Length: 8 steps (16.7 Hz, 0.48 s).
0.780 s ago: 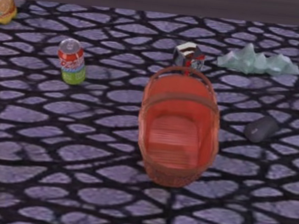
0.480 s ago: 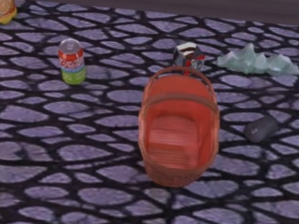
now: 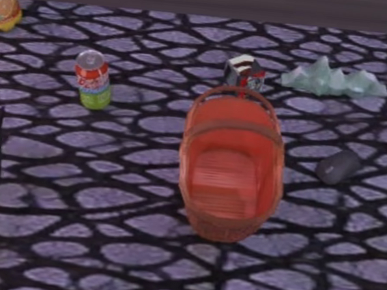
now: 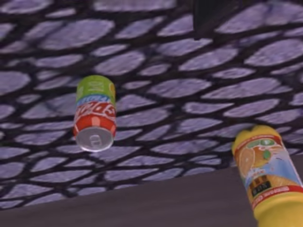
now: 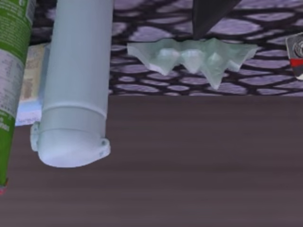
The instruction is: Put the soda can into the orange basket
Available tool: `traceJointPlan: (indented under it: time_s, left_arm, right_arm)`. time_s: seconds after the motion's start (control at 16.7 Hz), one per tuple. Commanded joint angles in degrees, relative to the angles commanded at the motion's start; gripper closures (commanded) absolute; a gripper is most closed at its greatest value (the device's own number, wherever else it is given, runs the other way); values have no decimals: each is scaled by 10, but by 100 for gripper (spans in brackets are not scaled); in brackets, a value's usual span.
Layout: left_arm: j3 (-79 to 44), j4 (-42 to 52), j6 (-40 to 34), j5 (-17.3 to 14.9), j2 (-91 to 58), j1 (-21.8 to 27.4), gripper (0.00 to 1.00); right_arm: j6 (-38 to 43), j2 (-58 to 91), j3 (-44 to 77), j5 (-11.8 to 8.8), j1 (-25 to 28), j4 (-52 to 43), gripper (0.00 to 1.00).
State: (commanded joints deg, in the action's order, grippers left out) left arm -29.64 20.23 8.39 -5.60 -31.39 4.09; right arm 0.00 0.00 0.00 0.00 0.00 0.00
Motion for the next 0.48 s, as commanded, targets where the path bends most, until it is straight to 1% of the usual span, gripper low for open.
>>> traceJointPlan:
  time_s: [0.24,0.48]
  left_arm:
    - [-204,133,55,-19,-219,18,0]
    - [-431,274,115,-28,-464,34,0]
  right_arm:
    - [0,0,0,0,0,0,0]
    - [0,0,0,0,0,0,0]
